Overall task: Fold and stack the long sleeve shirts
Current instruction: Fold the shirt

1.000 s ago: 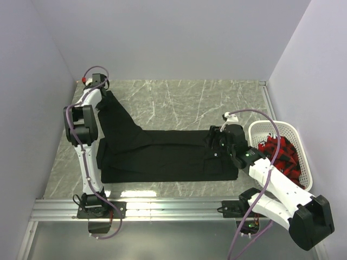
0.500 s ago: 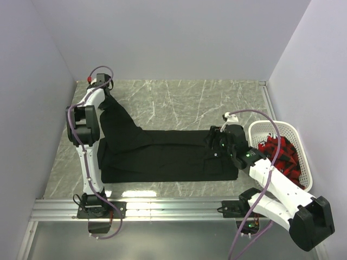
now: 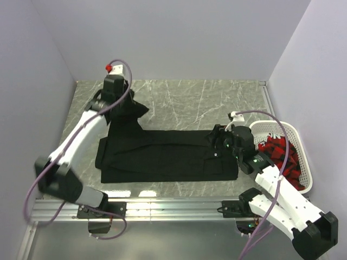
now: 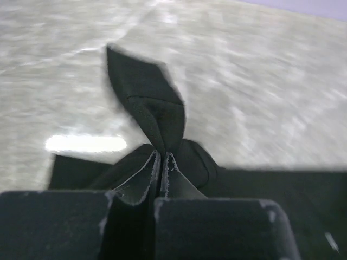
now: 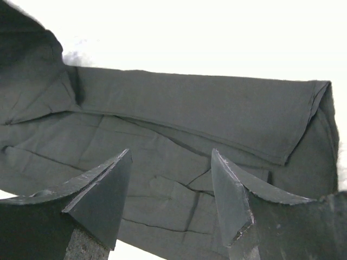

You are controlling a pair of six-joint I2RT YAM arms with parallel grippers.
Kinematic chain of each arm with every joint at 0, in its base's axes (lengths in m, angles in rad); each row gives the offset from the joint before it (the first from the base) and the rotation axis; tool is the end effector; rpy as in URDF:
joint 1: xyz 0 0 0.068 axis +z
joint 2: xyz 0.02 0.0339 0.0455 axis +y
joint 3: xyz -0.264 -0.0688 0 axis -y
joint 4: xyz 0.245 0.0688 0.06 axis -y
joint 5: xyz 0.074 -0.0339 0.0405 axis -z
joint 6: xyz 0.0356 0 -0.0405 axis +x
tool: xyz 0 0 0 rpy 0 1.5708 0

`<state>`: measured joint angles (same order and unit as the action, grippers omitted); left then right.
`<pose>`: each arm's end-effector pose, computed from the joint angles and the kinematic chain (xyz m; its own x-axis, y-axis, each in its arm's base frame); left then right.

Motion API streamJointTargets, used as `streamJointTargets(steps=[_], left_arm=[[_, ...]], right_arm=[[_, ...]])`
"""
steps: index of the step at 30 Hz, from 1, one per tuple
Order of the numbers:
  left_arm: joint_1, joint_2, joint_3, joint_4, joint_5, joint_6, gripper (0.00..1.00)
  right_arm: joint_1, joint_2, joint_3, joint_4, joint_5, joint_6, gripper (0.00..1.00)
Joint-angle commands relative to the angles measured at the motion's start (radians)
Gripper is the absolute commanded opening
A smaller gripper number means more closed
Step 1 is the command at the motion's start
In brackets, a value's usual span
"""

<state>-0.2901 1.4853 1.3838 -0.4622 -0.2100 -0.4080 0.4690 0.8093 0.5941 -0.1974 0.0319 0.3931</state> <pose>0.3272 -0.0899 0.3533 -0.5140 -0.2515 -0.8201 -0.1013 0.9671 -0.2331 0.1703 0.0850 0.2669 -0.4935 0.1792 -0.8511 -0.2562 0.9052 0.3391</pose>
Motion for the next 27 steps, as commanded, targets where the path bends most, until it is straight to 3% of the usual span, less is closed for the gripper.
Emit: streamJointTargets(steps=[1, 7, 12, 27], left_arm=[[-0.079, -0.155, -0.116, 0.034, 0.089, 0.034, 0.01], [-0.222, -0.431, -0.334, 0.080, 0.337, 0.041, 0.00], [-0.257, -0.585, -0.488, 0.141, 0.515, 0.121, 0.00], [-0.276, -0.645, -0.585, 0.204, 0.701, 0.346, 0.01]], right_arm=[[0.003, -0.036, 0.078, 0.003, -0.016, -0.045, 0.67], [0.003, -0.027, 0.157, 0.042, -0.229, -0.115, 0.69], [0.010, 0.048, 0.208, 0.113, -0.447, -0.119, 0.70], [0.072, 0.502, 0.490, 0.233, -0.835, -0.042, 0.71]])
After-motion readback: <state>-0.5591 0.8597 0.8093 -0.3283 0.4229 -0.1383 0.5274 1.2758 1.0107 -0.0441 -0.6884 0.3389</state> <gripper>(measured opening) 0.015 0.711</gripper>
